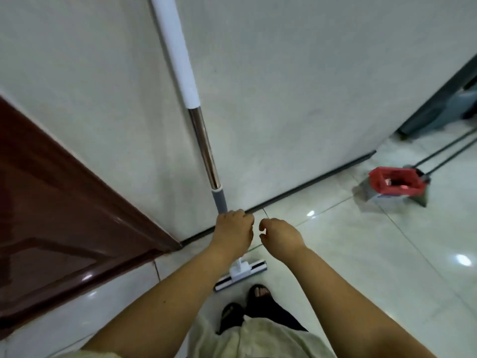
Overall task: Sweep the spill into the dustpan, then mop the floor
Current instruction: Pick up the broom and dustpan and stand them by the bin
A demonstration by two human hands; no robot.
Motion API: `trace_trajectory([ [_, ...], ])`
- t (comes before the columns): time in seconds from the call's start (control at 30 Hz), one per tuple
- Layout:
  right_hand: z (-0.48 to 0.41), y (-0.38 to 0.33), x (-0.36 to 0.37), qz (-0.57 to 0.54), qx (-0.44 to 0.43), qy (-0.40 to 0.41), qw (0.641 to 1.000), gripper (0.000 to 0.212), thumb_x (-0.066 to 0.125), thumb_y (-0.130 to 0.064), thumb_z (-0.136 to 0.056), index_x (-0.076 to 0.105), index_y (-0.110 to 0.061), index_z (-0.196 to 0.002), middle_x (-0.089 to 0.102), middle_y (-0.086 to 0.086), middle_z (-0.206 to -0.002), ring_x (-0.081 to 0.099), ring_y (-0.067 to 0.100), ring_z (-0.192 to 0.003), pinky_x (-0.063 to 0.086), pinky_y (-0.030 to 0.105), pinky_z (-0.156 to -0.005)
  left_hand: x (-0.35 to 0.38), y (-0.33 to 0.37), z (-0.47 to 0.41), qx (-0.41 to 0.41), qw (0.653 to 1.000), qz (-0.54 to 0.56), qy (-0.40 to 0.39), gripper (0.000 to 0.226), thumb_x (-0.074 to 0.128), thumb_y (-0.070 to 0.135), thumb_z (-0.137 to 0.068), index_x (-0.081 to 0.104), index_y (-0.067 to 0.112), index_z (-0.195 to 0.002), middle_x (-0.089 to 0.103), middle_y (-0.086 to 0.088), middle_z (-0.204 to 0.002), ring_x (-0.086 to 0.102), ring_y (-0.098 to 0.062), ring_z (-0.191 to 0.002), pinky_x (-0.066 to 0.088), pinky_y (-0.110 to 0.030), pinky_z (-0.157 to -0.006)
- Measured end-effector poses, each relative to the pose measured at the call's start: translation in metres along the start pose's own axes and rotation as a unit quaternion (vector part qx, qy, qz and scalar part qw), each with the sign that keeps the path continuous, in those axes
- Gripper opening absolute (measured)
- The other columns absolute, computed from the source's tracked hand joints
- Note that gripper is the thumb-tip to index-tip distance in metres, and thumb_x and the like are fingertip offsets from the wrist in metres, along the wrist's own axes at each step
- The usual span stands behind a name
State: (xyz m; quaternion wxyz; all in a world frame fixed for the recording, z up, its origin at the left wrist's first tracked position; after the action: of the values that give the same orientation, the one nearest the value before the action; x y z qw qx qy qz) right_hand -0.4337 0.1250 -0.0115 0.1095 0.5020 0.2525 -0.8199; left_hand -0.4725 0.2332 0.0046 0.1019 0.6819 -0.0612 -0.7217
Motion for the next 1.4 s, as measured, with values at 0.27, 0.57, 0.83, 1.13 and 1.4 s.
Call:
trace_trajectory([
  [0.27, 0.058, 0.096, -0.023, -0.040, 0.098, 0.068, 0.992, 0.029, 0.051, -0.026, -0.094, 0.058, -0.020, -0.121, 0.063, 0.001, -0.116, 0.055, 0.022, -0.109, 0.047, 0.031, -0.082, 0.035, 0.073, -0.011, 0.044, 0.991, 0.113, -0.049, 0.019, 0.049, 0.027, -0.091, 0.063, 0.022, -0.103, 0.061, 0.000, -0.101, 0.057, -0.024, -0.093, 0.045, -0.035, -0.081],
  [0.57, 0.108, 0.225, -0.093, -0.092, 0.219, 0.216, 0.947, 0.026, 0.052, -0.028, -0.095, 0.060, -0.022, -0.119, 0.064, -0.004, -0.110, 0.049, 0.018, -0.111, 0.044, 0.030, -0.083, 0.017, 0.222, -0.100, 0.177, 0.978, 0.102, -0.030, 0.020, 0.050, 0.028, -0.093, 0.063, 0.021, -0.107, 0.062, 0.002, -0.103, 0.056, -0.020, -0.093, 0.042, -0.032, -0.078],
  [0.83, 0.146, 0.370, -0.134, -0.091, 0.255, 0.236, 0.933, 0.024, 0.051, -0.024, -0.095, 0.063, -0.020, -0.115, 0.067, -0.002, -0.106, 0.054, 0.019, -0.103, 0.047, 0.029, -0.076, 0.009, 0.397, -0.190, 0.261, 0.961, 0.093, 0.006, 0.018, 0.052, 0.027, -0.091, 0.063, 0.019, -0.103, 0.064, 0.000, -0.098, 0.057, -0.023, -0.088, 0.050, -0.038, -0.075],
  [1.13, 0.151, 0.522, -0.191, -0.091, 0.320, 0.248, 0.910, 0.026, 0.051, -0.021, -0.093, 0.061, -0.018, -0.117, 0.066, 0.001, -0.107, 0.053, 0.022, -0.103, 0.046, 0.032, -0.077, 0.070, 0.500, -0.267, 0.260, 0.961, 0.049, -0.078, 0.020, 0.049, 0.031, -0.091, 0.060, 0.022, -0.105, 0.060, 0.003, -0.099, 0.056, -0.021, -0.092, 0.046, -0.035, -0.078],
  [1.4, 0.087, 0.635, -0.228, -0.119, 0.371, 0.213, 0.896, 0.028, 0.048, -0.023, -0.094, 0.058, -0.020, -0.120, 0.063, 0.000, -0.112, 0.051, 0.021, -0.109, 0.050, 0.035, -0.081, 0.071, 0.591, -0.425, 0.292, 0.954, 0.070, -0.017, 0.014, 0.055, 0.026, -0.087, 0.064, 0.019, -0.095, 0.065, 0.000, -0.093, 0.059, -0.025, -0.085, 0.043, -0.034, -0.069],
])
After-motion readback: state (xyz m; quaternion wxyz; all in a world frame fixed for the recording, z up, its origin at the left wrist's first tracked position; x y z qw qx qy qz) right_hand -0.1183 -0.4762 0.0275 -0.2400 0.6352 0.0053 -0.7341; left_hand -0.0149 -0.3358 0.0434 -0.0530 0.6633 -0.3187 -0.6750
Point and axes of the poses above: each hand's wrist, its own z-axis away from the middle knuckle, its own x-axis out of the palm, y = z × x, the point moved 6 cm from there along -z, towards the middle knuckle
